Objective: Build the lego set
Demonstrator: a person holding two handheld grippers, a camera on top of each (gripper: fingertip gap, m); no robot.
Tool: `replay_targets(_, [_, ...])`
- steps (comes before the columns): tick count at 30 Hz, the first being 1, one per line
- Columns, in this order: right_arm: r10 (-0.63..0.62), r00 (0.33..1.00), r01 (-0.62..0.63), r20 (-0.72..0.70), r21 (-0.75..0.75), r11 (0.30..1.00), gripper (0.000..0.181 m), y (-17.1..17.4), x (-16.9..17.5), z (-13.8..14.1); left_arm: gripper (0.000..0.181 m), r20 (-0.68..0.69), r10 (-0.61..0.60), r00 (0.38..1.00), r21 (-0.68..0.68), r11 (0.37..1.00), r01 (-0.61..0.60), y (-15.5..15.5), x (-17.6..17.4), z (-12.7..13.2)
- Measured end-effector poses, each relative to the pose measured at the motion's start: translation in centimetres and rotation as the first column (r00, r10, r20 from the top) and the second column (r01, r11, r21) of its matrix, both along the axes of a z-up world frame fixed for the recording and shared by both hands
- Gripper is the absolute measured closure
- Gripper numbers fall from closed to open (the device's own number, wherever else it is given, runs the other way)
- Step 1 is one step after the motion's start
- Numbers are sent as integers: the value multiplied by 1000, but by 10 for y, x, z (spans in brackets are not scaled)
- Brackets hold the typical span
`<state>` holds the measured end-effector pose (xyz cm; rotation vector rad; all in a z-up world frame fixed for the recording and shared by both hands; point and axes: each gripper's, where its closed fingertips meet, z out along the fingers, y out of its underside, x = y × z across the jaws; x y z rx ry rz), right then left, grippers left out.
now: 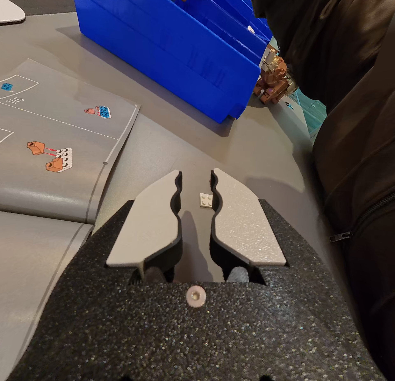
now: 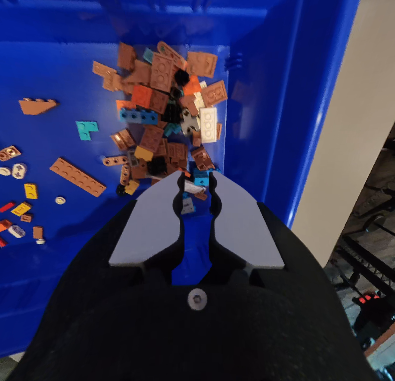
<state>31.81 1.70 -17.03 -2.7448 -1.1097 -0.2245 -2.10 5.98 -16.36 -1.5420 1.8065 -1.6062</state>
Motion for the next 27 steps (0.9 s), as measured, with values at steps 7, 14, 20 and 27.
replay_targets(7, [82, 989, -82, -119, 11, 997, 152, 12, -50, -12, 156, 1, 2, 1000, -3, 1000, -2, 0, 0, 0])
replay_targets(14, [94, 992, -99, -80, -54, 994, 146, 3, -62, -37, 156, 2, -1, 1000, -2, 1000, 1, 0, 0, 0])
replay_targets(20, [70, 997, -72, -31, -81, 994, 149, -5, -43, -34, 156, 3, -1, 1000, 1, 1000, 1, 0, 0, 0])
replay_targets(27, [12, 1000, -11, 2, -56, 998, 149, -8, -18, -23, 156, 1, -2, 1000, 0, 1000, 2, -1, 0, 0])
